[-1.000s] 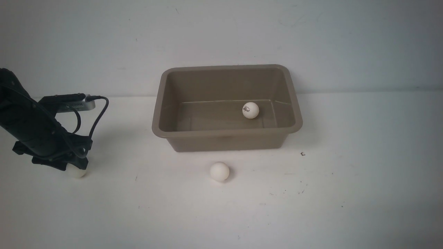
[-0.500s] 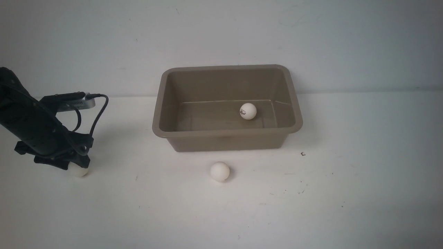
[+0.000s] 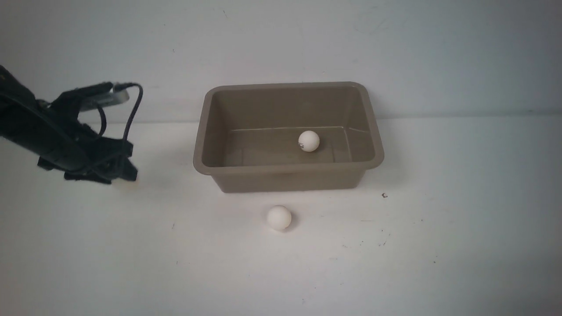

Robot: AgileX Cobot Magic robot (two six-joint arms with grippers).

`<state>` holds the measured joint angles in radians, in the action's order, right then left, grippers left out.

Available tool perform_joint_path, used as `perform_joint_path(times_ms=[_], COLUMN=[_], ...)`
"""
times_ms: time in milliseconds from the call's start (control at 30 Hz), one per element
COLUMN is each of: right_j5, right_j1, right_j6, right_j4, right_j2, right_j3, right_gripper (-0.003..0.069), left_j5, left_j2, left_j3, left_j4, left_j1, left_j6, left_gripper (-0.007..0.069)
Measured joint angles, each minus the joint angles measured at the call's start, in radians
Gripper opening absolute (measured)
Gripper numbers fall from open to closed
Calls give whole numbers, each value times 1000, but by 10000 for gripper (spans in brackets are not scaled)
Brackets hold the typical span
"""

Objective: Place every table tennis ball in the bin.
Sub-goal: Use the left arm to clamp the table tennis ball closest to it, then use the left arm to put the table tennis ball into the box

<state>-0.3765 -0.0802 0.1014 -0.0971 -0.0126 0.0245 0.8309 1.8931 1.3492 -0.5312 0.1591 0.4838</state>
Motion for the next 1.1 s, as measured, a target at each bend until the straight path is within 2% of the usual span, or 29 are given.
perform_joint_path(times_ms=[67,100,200,400,500,633,967,1000,1100], right_j5=[0,0,0,0,0,0,0,0,0], right_j1=[0,0,0,0,0,0,0,0,0], right_j6=[1,1,1,1,1,1,1,1,1], right_j4=[0,0,0,0,0,0,0,0,0], right_j2=[0,0,0,0,0,0,0,0,0], right_j3=[0,0,0,0,0,0,0,0,0], right_gripper=[-15,-15,-15,-15,-15,-15,-15,-15,-15], left_j5=[0,0,0,-40,-51,-50,-44,-44,-2], left_j2=[-7,-9,-9,3,53,147,244,244,244], left_j3=[20,57,113,292,345,366,400,411,444], left_j4=[-12,-15,10,238,298,322,333,333,323], left_j1=[-25,-77,-144,-328,-395,-440,-449,-449,-449], left_j6=[12,14,-8,-200,-241,-251,-237,-232,-232], left_gripper=[327,327,327,327,327,327,334,384,469])
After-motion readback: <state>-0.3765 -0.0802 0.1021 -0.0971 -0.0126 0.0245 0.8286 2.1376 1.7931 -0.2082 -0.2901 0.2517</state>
